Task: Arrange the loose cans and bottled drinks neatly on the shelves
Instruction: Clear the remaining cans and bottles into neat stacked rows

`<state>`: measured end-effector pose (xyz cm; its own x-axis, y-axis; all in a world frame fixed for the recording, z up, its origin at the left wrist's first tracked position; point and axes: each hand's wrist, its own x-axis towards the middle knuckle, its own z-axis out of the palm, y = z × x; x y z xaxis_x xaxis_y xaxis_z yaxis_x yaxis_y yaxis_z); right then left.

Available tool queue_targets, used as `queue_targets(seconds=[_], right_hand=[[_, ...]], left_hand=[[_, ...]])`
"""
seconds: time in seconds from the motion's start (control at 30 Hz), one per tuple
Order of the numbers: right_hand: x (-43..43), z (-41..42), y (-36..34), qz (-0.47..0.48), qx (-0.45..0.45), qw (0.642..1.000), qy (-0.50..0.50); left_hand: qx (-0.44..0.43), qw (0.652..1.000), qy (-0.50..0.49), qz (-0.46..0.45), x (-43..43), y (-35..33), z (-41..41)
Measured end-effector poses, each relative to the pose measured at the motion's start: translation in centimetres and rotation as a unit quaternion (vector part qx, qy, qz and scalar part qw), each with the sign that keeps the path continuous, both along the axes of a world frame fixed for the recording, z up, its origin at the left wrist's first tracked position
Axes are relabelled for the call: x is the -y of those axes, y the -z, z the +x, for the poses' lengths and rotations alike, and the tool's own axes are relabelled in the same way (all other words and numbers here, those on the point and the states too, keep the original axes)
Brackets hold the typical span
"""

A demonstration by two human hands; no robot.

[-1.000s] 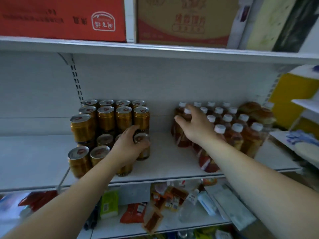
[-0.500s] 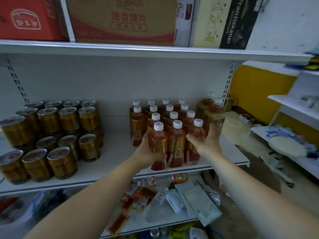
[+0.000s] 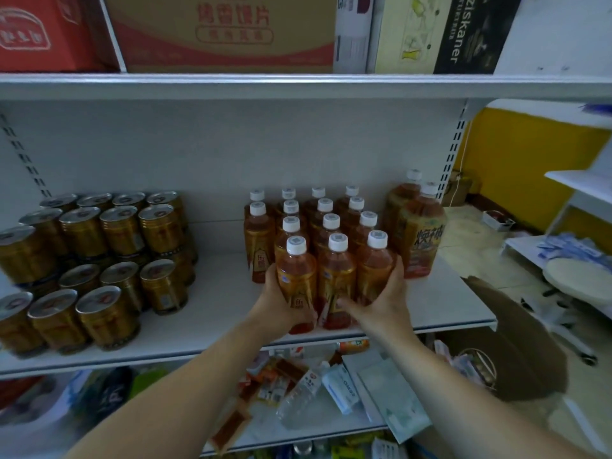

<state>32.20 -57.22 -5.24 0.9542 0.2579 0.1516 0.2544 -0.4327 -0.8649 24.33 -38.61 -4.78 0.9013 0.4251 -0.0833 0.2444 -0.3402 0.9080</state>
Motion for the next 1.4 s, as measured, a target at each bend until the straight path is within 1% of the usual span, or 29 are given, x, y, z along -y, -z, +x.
queue_targets(seconds=[0.07, 0.2, 0.37, 0.47, 0.67, 0.83, 0.97, 1.03, 1.13, 1.2, 1.27, 1.4], right_hand=[[0.0, -0.2, 0.7, -0.006, -0.01, 1.0, -0.002], [-0.1, -0.2, 1.0, -0.009, -0.002, 1.0, 0.002], [-0.2, 0.2, 1.1, -0.004, 0.002, 1.0, 0.002], [-0.2, 0.4, 1.4, 0.003, 0.005, 1.0, 0.003], [0.1, 0.6, 1.7, 0.007, 0.019, 1.0, 0.012], [0.2, 0.7, 1.8, 0.011, 0.025, 1.0, 0.01], [0.2, 0.7, 1.9, 0.015, 0.021, 1.0, 0.008], [0.3, 0.8, 1.9, 0.025, 0.012, 1.0, 0.006], [0.2, 1.1, 1.6, 0.056, 0.003, 0.998, 0.0], [0.1, 1.5, 1.0, 0.06, -0.003, 0.998, -0.008], [0.2, 1.9, 0.7, 0.055, -0.008, 0.998, -0.021], [0.3, 1.9, 0.6, 0.045, -0.007, 0.999, -0.03]], left_hand=[[-0.021, 1.0, 0.015, 0.013, -0.1, 0.6, -0.1], [-0.001, 1.0, -0.007, 0.029, -0.2, 1.1, -0.1], [0.008, 1.0, -0.024, 0.006, 0.0, 1.5, -0.2], [0.004, 1.0, -0.015, -0.011, -0.4, 1.9, -0.1], [0.022, 1.0, -0.004, -0.008, -0.5, 2.0, 0.0], [0.019, 1.0, -0.013, -0.004, -0.4, 2.3, 0.0], [0.027, 1.0, -0.01, 0.014, 0.0, 2.3, 0.0], [0.017, 1.0, -0.007, 0.016, -0.2, 2.4, 0.1], [-0.012, 1.0, 0.015, -0.009, -0.9, 1.9, 0.5], [-0.037, 0.998, 0.02, -0.038, -1.3, 1.6, 1.0], [-0.039, 0.997, 0.02, -0.056, -1.5, 1.6, 1.5], [-0.035, 0.997, 0.027, -0.055, -1.5, 2.0, 1.6]])
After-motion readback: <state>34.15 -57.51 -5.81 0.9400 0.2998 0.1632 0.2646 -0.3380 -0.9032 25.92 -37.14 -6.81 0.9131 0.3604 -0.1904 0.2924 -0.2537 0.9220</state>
